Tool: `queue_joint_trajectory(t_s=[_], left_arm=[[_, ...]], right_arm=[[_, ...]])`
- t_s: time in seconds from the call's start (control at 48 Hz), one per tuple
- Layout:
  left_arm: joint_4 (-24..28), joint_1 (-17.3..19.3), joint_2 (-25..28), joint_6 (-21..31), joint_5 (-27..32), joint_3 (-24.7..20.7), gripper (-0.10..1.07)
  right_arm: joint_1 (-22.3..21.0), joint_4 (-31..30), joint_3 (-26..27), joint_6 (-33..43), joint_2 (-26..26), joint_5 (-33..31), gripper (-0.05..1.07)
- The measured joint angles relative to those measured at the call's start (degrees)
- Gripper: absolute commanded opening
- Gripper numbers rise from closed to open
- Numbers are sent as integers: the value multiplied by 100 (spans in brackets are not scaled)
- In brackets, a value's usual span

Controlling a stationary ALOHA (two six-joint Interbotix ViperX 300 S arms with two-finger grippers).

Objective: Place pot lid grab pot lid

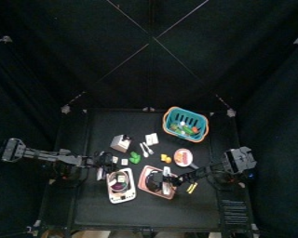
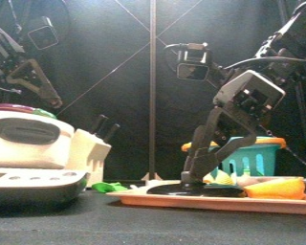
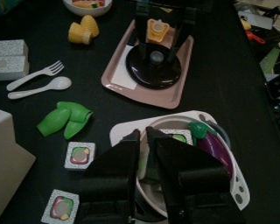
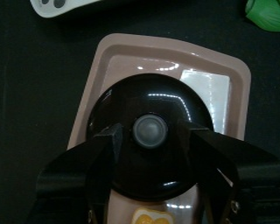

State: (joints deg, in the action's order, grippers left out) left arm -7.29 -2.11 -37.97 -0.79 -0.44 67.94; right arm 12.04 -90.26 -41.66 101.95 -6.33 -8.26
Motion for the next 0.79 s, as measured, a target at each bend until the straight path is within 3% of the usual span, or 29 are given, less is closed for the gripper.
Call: queue_joint_trajectory(t_s=[0.188, 0.792], left_arm=[[18, 79, 0, 9, 0, 9, 59], [18, 79, 0, 9, 0, 9, 59]], right_arm=[[-26, 70, 0, 0, 0, -44, 68], [-123, 53, -62, -9, 202, -114, 68]])
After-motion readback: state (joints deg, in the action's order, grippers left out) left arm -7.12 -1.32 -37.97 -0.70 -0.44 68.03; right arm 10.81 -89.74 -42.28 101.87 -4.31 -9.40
